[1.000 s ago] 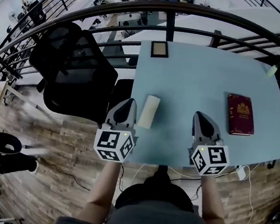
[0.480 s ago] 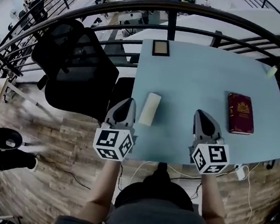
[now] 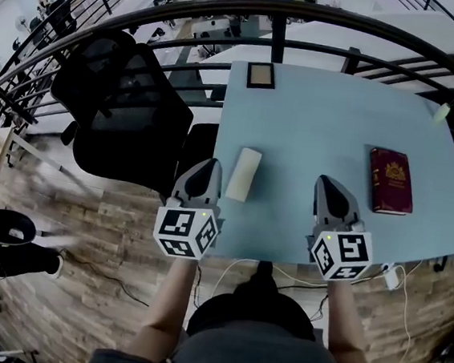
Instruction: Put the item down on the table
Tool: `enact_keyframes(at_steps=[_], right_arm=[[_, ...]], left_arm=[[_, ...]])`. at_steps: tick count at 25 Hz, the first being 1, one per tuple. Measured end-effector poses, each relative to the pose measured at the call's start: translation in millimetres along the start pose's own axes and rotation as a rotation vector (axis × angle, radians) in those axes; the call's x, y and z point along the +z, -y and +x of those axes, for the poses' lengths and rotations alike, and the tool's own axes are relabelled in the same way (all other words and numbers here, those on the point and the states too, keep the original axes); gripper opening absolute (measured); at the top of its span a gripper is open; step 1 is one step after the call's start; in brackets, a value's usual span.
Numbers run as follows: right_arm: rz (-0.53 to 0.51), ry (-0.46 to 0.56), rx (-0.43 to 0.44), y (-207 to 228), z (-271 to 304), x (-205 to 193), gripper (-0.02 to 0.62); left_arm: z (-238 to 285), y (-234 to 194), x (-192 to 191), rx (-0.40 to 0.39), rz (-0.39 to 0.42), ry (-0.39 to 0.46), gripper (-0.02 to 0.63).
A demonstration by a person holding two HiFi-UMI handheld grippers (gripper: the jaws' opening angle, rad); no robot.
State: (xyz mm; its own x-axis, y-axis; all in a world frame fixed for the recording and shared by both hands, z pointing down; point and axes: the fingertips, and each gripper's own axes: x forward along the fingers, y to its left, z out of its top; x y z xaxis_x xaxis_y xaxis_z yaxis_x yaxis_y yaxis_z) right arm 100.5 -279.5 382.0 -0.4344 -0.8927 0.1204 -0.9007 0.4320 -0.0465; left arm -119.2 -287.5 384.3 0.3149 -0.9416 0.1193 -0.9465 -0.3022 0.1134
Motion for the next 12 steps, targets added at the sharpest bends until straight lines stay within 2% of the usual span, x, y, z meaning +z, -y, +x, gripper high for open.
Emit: enact_keyframes(at_steps=[12], right_arm=[[-0.011, -0.004, 0.009, -1.8, 4.2, 1.1, 0.002]], left_arm=[[6.7, -1.4, -1.5, -0.009, 0.007, -0.004, 0.006]])
